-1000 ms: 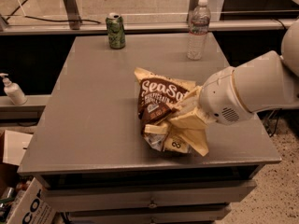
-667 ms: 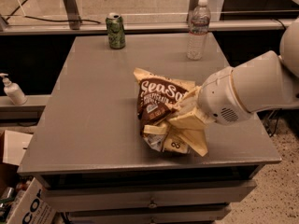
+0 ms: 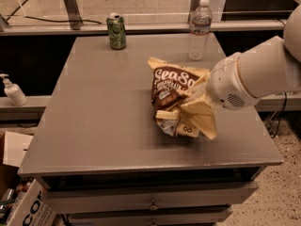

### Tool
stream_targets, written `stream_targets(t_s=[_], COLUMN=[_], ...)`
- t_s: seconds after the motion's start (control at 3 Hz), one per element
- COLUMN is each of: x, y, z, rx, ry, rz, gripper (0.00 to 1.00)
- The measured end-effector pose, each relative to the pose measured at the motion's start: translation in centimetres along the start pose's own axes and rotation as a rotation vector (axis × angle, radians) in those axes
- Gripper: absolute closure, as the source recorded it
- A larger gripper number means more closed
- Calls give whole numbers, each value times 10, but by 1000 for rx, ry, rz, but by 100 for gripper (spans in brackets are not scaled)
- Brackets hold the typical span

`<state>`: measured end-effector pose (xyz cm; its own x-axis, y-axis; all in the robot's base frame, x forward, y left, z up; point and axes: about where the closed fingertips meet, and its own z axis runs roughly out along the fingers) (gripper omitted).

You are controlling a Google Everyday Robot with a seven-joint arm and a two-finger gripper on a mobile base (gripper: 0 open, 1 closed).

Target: Move brown chip bag near water bottle

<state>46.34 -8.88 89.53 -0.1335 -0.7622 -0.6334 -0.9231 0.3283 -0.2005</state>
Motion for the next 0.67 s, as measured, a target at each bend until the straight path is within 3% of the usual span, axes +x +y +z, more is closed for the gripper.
stream_targets(t_s=[0.33, 0.67], x=[20, 33], y=[-39, -66], z=[-11, -8], rx=[73, 95], ry=[69, 125], rz=[2, -2], gripper=[100, 100])
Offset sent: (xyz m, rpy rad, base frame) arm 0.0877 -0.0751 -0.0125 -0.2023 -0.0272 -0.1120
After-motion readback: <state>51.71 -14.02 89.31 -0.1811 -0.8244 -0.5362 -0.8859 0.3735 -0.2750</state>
